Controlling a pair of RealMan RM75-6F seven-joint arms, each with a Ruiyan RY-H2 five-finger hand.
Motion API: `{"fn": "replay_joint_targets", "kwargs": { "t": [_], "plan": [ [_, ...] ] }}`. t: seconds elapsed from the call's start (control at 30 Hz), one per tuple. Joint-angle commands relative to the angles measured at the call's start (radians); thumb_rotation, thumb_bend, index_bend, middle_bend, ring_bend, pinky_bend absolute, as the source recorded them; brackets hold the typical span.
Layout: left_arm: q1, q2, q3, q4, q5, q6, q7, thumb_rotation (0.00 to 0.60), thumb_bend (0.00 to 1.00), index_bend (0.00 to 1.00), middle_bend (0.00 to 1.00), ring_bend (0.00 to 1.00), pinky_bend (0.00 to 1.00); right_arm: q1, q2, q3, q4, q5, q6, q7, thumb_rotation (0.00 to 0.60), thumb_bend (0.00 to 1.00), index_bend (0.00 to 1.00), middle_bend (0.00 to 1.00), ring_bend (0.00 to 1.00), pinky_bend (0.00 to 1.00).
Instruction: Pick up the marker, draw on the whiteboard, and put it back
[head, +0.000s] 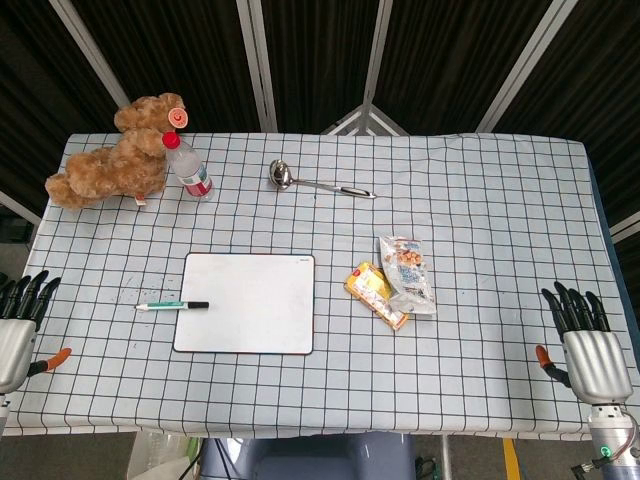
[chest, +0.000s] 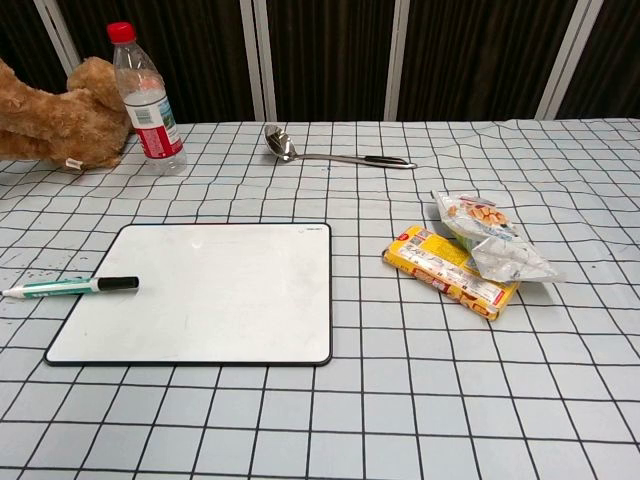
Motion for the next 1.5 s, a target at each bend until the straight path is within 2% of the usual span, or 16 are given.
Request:
{"fn": "replay_joint_targets", "kwargs": {
  "t": [0.03, 1.43, 1.5],
  "plan": [
    [0.000, 0.001, 0.000, -0.001, -0.001, -0.002, -0.002, 0.600, 0.00, 0.00, 0.00, 0.00, 0.00, 0.000, 0.001, -0.001, -0.002, 0.002, -0.004, -0.001, 0.600, 0.35, 0.00, 0.00, 0.00, 0.00],
    [-0.003, 0.011, 0.002, -0.029, -0.034, -0.033, 0.004, 0.600, 0.00, 0.00, 0.00, 0.00, 0.00, 0.002, 0.001, -0.003, -0.009, 0.005, -0.012, -0.002, 0.600, 0.35, 0.00, 0.00, 0.00, 0.00],
    [-0.004, 0.012, 0.001, -0.032, -0.037, -0.036, 0.001, 0.600, 0.01, 0.02, 0.00, 0.00, 0.00, 0.002, 0.001, -0.003, -0.010, 0.006, -0.012, -0.003, 0.600, 0.35, 0.00, 0.00, 0.00, 0.00]
  ]
}}
